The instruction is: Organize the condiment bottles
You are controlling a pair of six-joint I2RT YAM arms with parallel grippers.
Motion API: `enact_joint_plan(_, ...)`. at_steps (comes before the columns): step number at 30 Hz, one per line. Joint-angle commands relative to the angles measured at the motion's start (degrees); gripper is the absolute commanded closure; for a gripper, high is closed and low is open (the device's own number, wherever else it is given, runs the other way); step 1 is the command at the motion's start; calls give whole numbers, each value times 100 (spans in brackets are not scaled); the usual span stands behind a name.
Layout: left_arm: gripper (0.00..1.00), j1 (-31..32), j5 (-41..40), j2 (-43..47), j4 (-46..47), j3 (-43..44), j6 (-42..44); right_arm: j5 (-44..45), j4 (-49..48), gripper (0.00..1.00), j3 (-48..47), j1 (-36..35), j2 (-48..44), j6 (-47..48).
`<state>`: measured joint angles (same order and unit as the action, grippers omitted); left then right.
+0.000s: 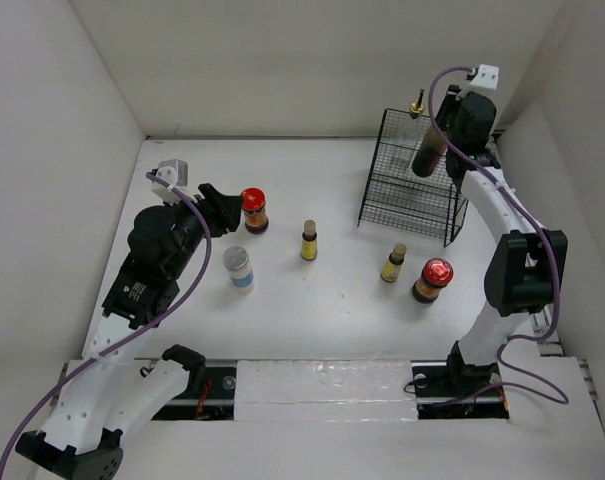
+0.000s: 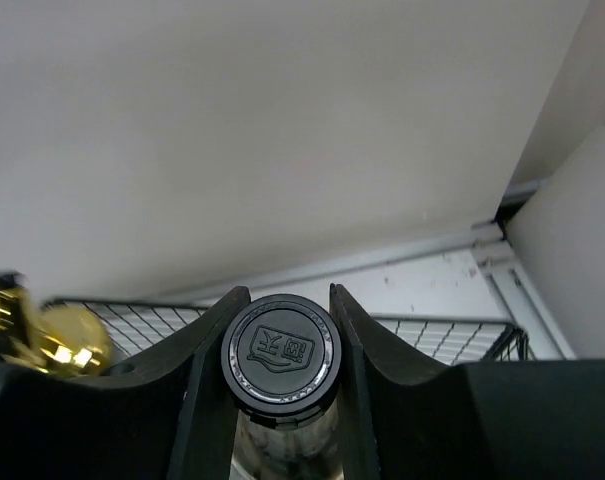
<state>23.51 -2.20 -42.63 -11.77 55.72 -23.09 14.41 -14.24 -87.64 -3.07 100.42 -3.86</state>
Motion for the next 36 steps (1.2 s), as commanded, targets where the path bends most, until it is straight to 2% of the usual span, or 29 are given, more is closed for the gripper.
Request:
enact_joint_plan(1,47,-22,-35,27,272,-53,-20,97,-1072,100,35,-1,-217,-53)
enact_joint_plan(5,47,-22,-35,27,272,-53,-20,97,-1072,95,281,-1,-163,-168)
enact_joint_plan(8,47,-22,-35,27,272,-53,-20,-9,-1072,86,431,-1,-111,-299)
enact_joint_plan(12,47,-22,26,27,272,-53,-20,-237,-1020,68,493,52,-49,-353)
enact_joint_plan(13,47,-22,26,27,272,-53,-20,-237,-1019,59,545,52,-49,-353)
enact_joint_plan(15,47,-22,26,27,272,-53,-20,-237,-1019,49,598,52,-102,-405)
enact_joint_plan(21,46,-22,26,27,272,-53,-20,-352,-835,33,599,52,-487,-519)
enact_joint_plan(24,46,-22,26,27,272,-53,-20,-413,-616,30,528,52,-707,-572)
enact_joint_plan(26,46,-22,26,80,272,-53,-20,-413,-615,30,694,52,-1093,-625)
enact_joint_plan(27,46,-22,26,80,272,-53,-20,-361,-615,34,800,-35,-1260,-677)
enact_joint_plan(29,46,-22,26,80,272,-53,-20,-413,-615,48,1177,-105,-1796,-791)
enact_joint_plan(30,46,-22,26,80,272,-53,-20,-692,-563,59,1326,-184,-1989,-853)
enact_joint_plan(31,46,-22,26,80,272,-53,-20,-929,-562,77,1624,-237,-2165,-914)
enact_joint_plan(32,46,-22,-52,80,272,-53,-72,-1219,-562,85,1749,-290,-2428,-1002)
enact_joint_plan(34,46,-22,-53,80,272,-53,-73,-2069,-483,96,1942,-613,-2588,-1056)
enact_joint_plan(36,46,-22,-53,80,272,-53,-73,-2477,-326,96,2189,-983,-2651,-1056)
